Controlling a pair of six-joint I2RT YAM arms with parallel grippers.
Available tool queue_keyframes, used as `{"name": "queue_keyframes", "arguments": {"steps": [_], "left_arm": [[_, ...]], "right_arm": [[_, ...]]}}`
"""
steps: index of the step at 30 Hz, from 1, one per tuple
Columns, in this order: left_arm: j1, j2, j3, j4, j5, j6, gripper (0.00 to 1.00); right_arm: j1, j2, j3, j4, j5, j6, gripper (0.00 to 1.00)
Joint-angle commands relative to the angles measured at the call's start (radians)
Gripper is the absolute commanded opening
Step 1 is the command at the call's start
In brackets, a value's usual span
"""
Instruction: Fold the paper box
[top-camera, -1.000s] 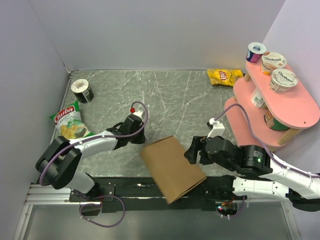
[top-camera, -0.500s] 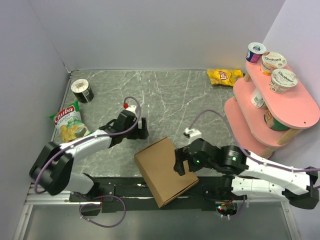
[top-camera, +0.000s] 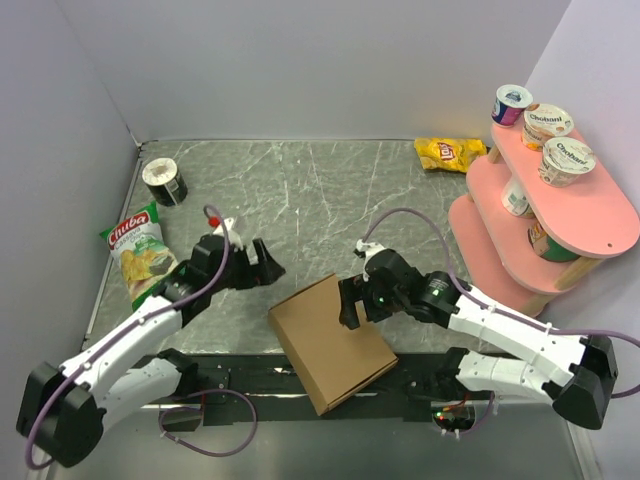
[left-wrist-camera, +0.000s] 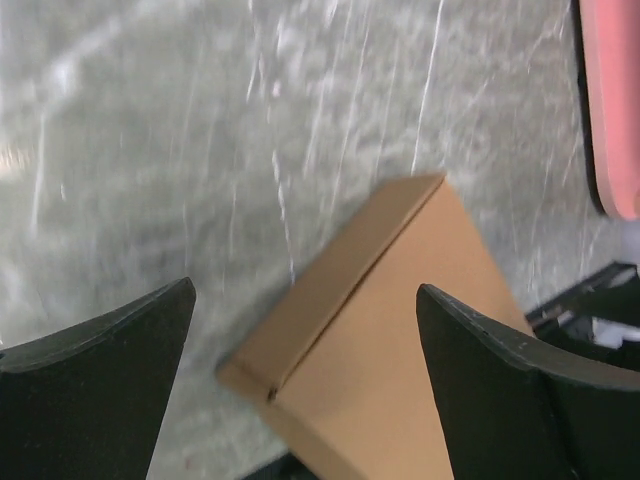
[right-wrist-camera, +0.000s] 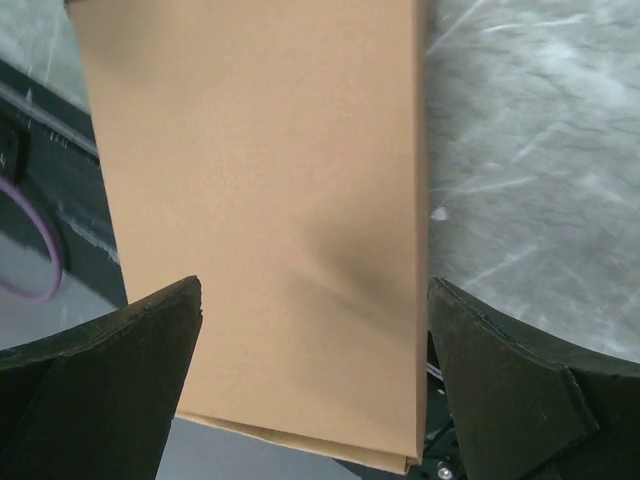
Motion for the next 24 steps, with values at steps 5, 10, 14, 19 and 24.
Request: {"name": "queue_keyframes", "arguments": {"steps": [5, 10, 14, 19, 24], "left_arm": [[-0.056, -0.237, -0.11, -0.103, 0.164, -0.09, 0.88], [-0.274, -0.272, -0.159, -0.148, 0.106, -0.2, 0.75], [-0.317, -0.277, -0.258, -0.066, 0.109, -0.28, 0.67], [-0.333, -0.177, -0.38, 0.26, 0.164, -0.361, 0.7], [-0.328, -0.013, -0.286, 0.418, 0.003, -0.259, 0.72]], "right_arm": [[-0.131, 0.055, -0.073, 0.169, -0.223, -0.086, 1.0], [-0.179, 0.06, -0.113, 0.218, -0.292, -0.087, 1.0], [-0.184, 0.058, -0.157, 0.255, -0.308, -0.072, 1.0], [-0.188, 0.037, -0.214, 0.293, -0.306, -0.023, 1.0], [-0.193, 0.009, -0.263, 0.332, -0.309, 0.045, 1.0]]}}
